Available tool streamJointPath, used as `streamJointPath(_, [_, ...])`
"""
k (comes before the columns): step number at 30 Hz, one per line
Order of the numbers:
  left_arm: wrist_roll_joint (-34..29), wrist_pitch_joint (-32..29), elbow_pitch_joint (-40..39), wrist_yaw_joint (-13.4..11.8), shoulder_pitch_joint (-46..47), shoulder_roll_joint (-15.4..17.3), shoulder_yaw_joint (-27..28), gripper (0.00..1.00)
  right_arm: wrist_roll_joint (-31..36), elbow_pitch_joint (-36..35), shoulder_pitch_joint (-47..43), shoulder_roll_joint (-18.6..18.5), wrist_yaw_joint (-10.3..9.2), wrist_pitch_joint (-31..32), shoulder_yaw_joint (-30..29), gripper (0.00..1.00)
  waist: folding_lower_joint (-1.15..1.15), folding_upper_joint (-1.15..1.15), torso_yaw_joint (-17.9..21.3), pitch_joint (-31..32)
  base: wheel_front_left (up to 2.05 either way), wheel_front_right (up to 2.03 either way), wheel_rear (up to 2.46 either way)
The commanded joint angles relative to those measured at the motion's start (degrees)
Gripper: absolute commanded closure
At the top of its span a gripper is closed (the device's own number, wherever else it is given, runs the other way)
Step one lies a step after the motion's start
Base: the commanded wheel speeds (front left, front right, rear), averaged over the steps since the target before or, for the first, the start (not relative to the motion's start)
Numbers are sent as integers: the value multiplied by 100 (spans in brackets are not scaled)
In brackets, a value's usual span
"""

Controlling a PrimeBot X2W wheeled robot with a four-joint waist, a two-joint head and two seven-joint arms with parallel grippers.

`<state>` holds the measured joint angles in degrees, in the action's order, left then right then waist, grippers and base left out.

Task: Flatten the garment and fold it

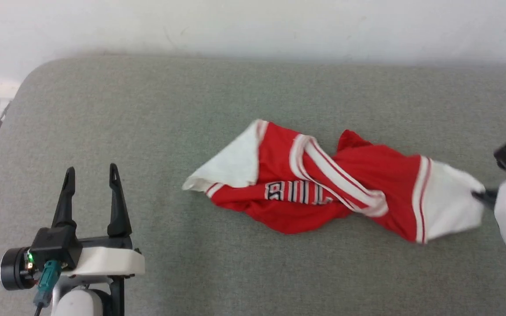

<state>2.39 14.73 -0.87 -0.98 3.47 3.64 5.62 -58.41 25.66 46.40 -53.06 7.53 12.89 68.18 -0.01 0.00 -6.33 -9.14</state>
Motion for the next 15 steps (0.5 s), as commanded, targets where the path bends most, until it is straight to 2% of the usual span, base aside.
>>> streamJointPath(1, [-51, 27, 20, 41, -84, -10, -12, 0, -97, 73, -192, 18, -4, 46, -40, 100, 1, 0, 65, 45, 0, 0, 0])
streamJointPath(4, [-74, 27, 48, 65, -66, -17, -82, 0, -160, 410, -625, 133, -4, 182, -30, 100, 1, 0, 65, 21, 0, 0, 0])
streamJointPath(8, [-103, 27, 114, 103, -11, -11, -147, 0, -247, 765, -1001, 496, -4, 126, -71, 99, 1, 0, 79, 23, 0, 0, 0])
streamJointPath(9, [-111, 27, 134, 110, -5, 3, -144, 0, -265, 819, -1035, 581, -4, 39, -122, 80, 1, 0, 98, 40, 0, 0, 0])
streamJointPath(10, [-125, 27, 157, 123, 3, 28, -146, 0, -234, 877, -1032, 641, -4, -98, -189, 0, 1, 0, 119, 63, 0, 0, 0])
streamJointPath(15, [-214, 27, 225, 276, 161, 268, -197, 0, 215, 1046, -889, 681, -4, -1140, -703, 0, 1, 0, 228, 254, 0, 0, 0])
